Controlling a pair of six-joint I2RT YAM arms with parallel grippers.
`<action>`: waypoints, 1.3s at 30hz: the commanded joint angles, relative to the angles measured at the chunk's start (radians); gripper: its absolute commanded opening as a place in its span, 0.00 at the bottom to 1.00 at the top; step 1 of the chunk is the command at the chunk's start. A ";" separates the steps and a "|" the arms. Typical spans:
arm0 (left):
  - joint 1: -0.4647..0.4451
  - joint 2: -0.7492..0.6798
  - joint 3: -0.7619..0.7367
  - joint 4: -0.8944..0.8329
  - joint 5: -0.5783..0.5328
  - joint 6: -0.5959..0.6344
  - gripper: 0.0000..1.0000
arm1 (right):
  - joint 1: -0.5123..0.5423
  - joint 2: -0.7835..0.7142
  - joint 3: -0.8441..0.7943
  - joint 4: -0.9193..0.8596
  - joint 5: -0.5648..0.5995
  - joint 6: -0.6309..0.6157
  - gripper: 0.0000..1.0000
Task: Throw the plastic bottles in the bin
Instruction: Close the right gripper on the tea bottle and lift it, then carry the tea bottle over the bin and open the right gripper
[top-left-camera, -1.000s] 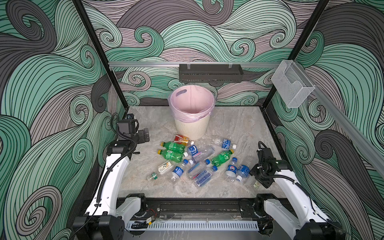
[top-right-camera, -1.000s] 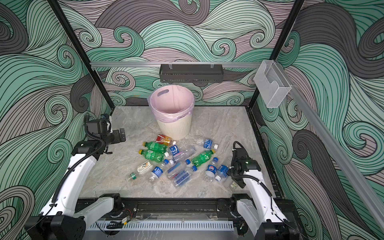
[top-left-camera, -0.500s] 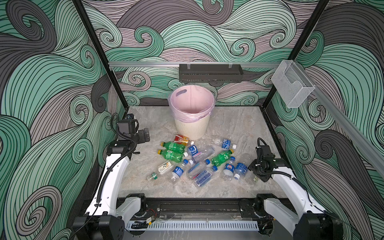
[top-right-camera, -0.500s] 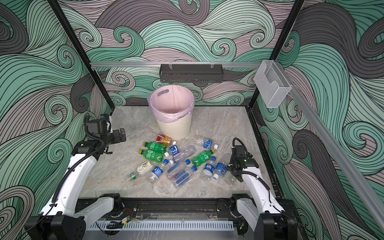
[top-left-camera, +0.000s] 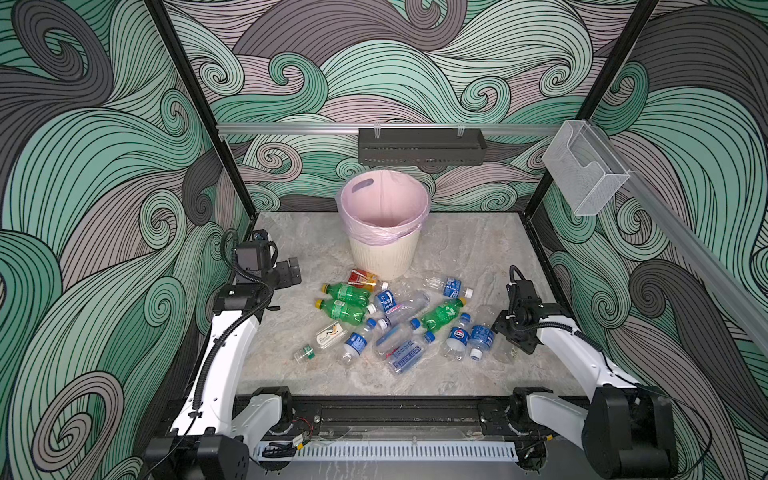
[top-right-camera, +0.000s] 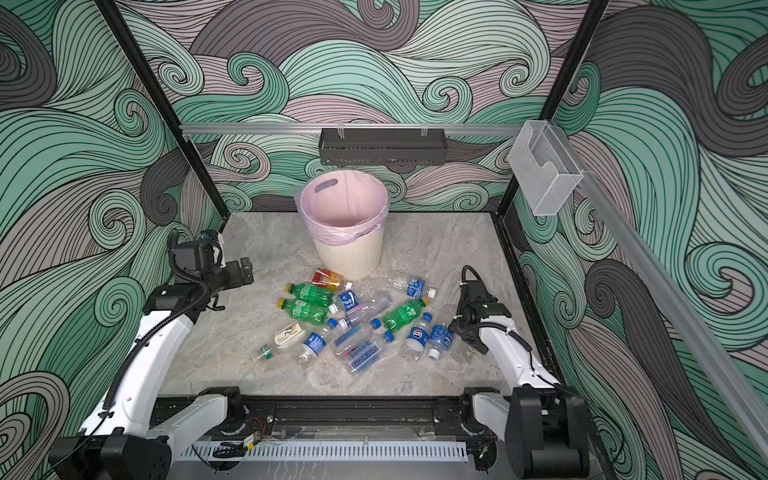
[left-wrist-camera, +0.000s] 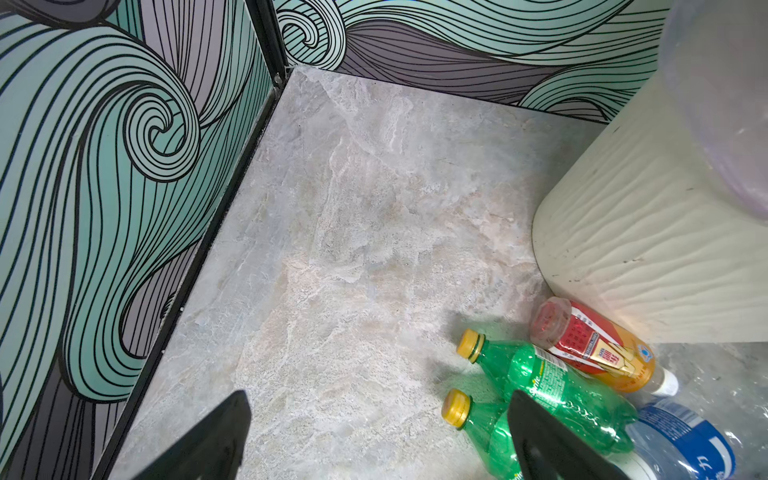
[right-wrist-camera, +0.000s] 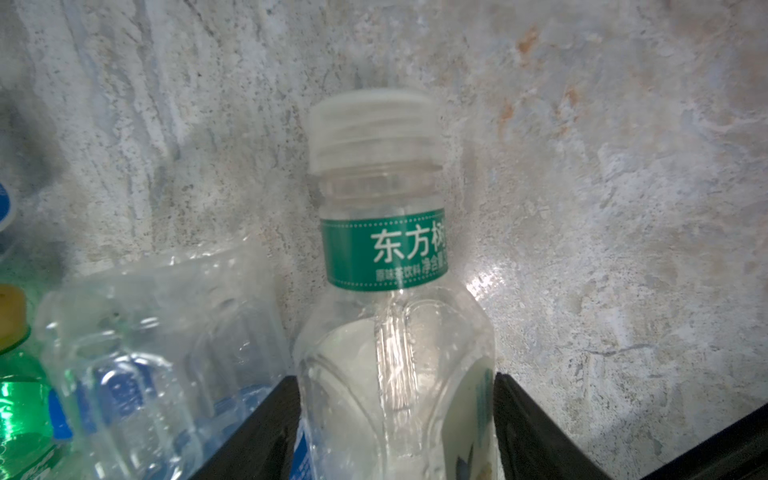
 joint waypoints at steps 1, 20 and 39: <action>-0.005 -0.018 -0.002 -0.013 0.008 -0.012 0.99 | -0.003 0.044 -0.026 -0.003 -0.044 -0.021 0.72; -0.004 -0.023 -0.007 -0.010 0.014 -0.016 0.99 | -0.003 0.067 0.003 -0.013 -0.002 -0.073 0.58; -0.004 0.033 -0.001 -0.055 -0.026 -0.003 0.99 | 0.041 -0.148 0.300 -0.059 -0.294 -0.346 0.46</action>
